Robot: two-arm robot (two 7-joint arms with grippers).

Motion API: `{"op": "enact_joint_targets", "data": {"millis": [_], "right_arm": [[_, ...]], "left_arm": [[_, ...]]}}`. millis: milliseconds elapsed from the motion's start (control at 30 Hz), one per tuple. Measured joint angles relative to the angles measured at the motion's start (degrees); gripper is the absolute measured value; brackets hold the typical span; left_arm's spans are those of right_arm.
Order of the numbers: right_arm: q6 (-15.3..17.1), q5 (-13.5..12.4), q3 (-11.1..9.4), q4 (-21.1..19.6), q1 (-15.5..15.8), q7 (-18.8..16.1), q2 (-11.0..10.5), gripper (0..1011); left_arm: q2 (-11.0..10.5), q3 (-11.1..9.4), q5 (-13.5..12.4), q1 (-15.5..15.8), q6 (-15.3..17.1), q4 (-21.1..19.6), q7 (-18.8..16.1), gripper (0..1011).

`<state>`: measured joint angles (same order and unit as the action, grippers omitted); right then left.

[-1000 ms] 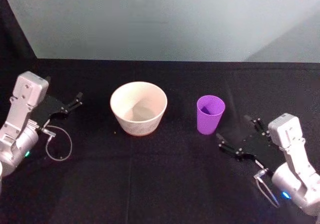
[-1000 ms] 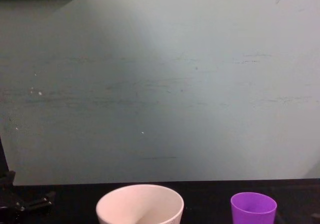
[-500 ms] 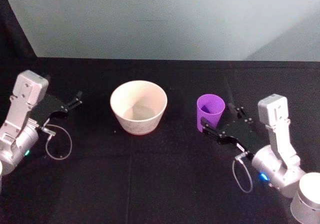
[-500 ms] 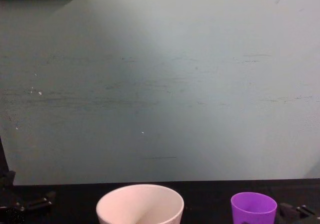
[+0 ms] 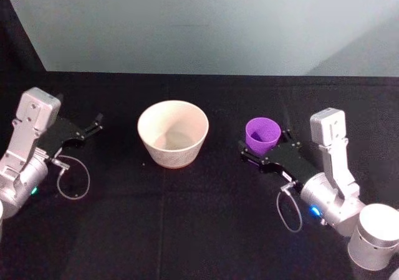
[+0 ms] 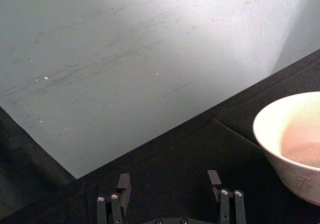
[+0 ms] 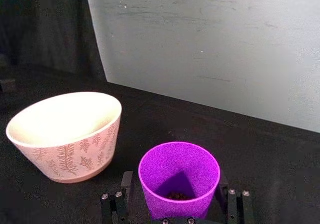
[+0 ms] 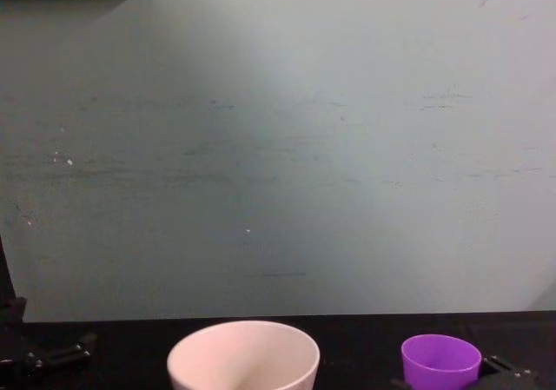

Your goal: Pick up the cup and pour the mung beans from the cup into the bowl.

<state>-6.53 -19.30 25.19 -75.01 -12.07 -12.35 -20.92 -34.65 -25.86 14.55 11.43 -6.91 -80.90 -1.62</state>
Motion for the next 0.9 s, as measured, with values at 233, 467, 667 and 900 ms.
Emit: {"op": "enact_joint_targets", "data": {"millis": [233,467,667,900], "right_arm": [[0.15,0.50,-0.80,1.16,-0.61,-0.77,1.37,986],[0.61,1.54,-1.34,1.25,-0.66,-1.33,1.84,852],[1.12,2.28,-2.00,0.42,-0.36,-1.59,1.97,747],[2.19,2.48,-3.68,-2.91,0.61,-2.00,1.83,732]], "left_arm": [[0.00,0.00,0.00,0.00,0.00,0.00,0.00,1000],[0.00,0.00,0.00,0.00,0.00,0.00,0.00,1000],[0.00,0.00,0.00,0.00,0.00,0.00,0.00,1000],[0.00,0.00,0.00,0.00,0.00,0.00,0.00,1000]]}}
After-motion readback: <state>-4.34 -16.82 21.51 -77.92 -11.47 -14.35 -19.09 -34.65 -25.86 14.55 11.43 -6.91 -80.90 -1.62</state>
